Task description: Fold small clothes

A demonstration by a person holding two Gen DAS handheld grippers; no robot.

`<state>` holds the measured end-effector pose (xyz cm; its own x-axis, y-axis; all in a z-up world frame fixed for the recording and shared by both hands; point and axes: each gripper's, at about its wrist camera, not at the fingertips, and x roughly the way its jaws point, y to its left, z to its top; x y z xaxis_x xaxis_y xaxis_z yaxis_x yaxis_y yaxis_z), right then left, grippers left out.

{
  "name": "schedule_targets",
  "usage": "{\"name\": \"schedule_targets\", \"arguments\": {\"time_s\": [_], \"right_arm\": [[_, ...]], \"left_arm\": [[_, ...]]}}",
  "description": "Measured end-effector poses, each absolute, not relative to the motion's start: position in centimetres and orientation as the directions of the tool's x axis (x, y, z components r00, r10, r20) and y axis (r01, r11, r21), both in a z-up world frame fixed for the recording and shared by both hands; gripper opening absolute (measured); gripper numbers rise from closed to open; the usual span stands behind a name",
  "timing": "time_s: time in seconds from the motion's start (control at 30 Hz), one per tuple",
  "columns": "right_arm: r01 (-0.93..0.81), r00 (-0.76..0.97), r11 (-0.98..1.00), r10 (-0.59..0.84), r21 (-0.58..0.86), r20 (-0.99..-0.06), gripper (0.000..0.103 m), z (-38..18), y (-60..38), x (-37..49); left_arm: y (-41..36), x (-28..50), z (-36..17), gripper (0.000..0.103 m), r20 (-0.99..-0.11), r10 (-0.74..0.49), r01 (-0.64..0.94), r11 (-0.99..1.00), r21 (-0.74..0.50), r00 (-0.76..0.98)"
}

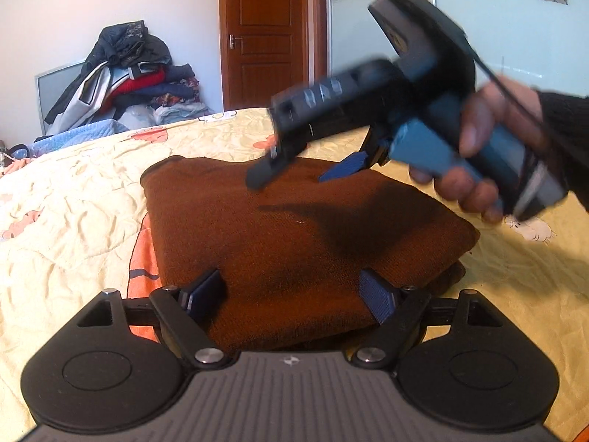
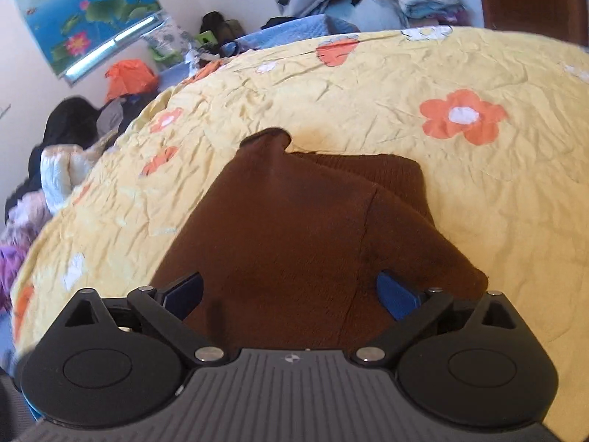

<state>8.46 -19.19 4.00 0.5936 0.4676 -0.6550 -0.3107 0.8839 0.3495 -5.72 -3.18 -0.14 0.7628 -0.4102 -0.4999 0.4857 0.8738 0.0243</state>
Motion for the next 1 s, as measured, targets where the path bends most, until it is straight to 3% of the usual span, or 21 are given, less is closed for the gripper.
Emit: {"name": "schedule_targets", "arguments": {"time_s": [0.07, 0.2, 0.37, 0.43, 0.63, 0.77, 0.9, 1.0], "right_arm": [[-0.262, 0.589, 0.892, 0.450, 0.368, -0.671, 0.093, 5.5, -19.0, 8.8], [-0.355, 0.624, 0.888, 0.458, 0.292, -0.634, 0.100, 8.0, -16.4, 8.5], [-0.363, 0.544, 0.911, 0.377, 0.195, -0.750, 0.103, 2.9, -13.7, 11.5], [-0.415, 0.610, 0.897, 0.401, 0.155, -0.684, 0.103, 2.1, -14.0, 10.6], [-0.352, 0.621, 0.918, 0.375, 0.183, -0.689, 0.102, 4.0, -14.9, 8.5], [-0.313, 0.718, 0.928, 0.370, 0.201, -0.589, 0.103, 5.8, -17.5, 3.3], [-0.179, 0.793, 0.975, 0.224, 0.134, -0.566, 0.103, 4.7, -21.2, -1.5], [-0.085, 0.795, 0.984, 0.163, 0.159, -0.585, 0.103, 2.8, -23.7, -4.9]], "left_arm": [[-3.1, -5.9, -0.2, 0.083, -0.496, -0.410, 0.482, 0.876, 0.018, 0.765], [-3.2, -6.2, -0.1, 0.086, -0.498, -0.415, 0.487, 0.873, 0.018, 0.762], [-3.0, -6.3, 0.0, 0.086, -0.494, -0.422, 0.487, 0.873, 0.004, 0.760], [-2.8, -6.2, 0.0, 0.086, -0.494, -0.424, 0.488, 0.873, 0.001, 0.759], [-2.7, -6.2, 0.0, 0.087, -0.491, -0.426, 0.488, 0.873, -0.001, 0.760], [-2.6, -6.4, 0.0, 0.087, -0.486, -0.418, 0.482, 0.876, 0.006, 0.767], [-2.3, -8.1, 0.6, 0.087, -0.460, -0.355, 0.414, 0.910, 0.030, 0.813], [-0.4, -10.1, 1.0, 0.087, -0.452, -0.356, 0.372, 0.927, -0.058, 0.818]]}}
